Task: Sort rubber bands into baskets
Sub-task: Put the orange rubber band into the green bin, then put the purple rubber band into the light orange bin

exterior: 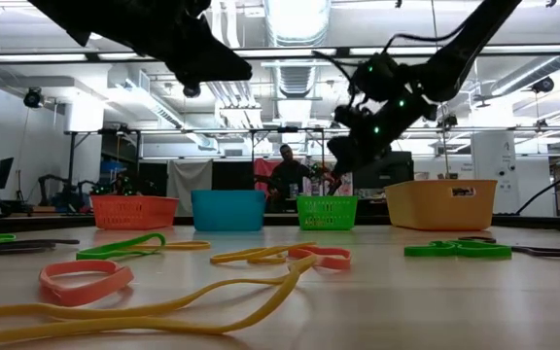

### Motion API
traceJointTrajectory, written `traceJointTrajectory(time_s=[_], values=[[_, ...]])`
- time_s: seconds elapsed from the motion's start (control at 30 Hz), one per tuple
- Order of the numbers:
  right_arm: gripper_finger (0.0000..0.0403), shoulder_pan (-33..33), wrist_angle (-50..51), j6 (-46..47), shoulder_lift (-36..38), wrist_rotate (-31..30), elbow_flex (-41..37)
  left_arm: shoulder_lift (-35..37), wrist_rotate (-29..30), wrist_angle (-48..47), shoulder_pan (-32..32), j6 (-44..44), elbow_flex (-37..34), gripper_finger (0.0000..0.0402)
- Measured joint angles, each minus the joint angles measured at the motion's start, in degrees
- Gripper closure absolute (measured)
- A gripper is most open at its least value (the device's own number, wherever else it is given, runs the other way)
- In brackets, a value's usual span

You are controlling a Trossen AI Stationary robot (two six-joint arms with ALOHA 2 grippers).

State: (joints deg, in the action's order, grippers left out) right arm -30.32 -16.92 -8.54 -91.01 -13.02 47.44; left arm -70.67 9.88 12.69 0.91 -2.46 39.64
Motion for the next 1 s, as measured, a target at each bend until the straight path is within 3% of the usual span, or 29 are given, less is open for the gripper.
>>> traceJointTrajectory(time_s=[0.37,0.73,1.0], values=[[0.0384,-0.09,-1.9,3.15,-0.68,0.05,0.02,0.0,0.3,-0.06,0.0,0.0,0.0,0.0315],[0.0314,-0.05,-0.8,6.26,1.56,0.19,0.81,0.0,2.17,-0.56,0.0,0.52,0.0,0.0315],[0.0294,0.17,0.36,9.14,5.6,10.05,2.58,0.09,2.16,-2.43,0.02,3.22,0.0,0.0315]])
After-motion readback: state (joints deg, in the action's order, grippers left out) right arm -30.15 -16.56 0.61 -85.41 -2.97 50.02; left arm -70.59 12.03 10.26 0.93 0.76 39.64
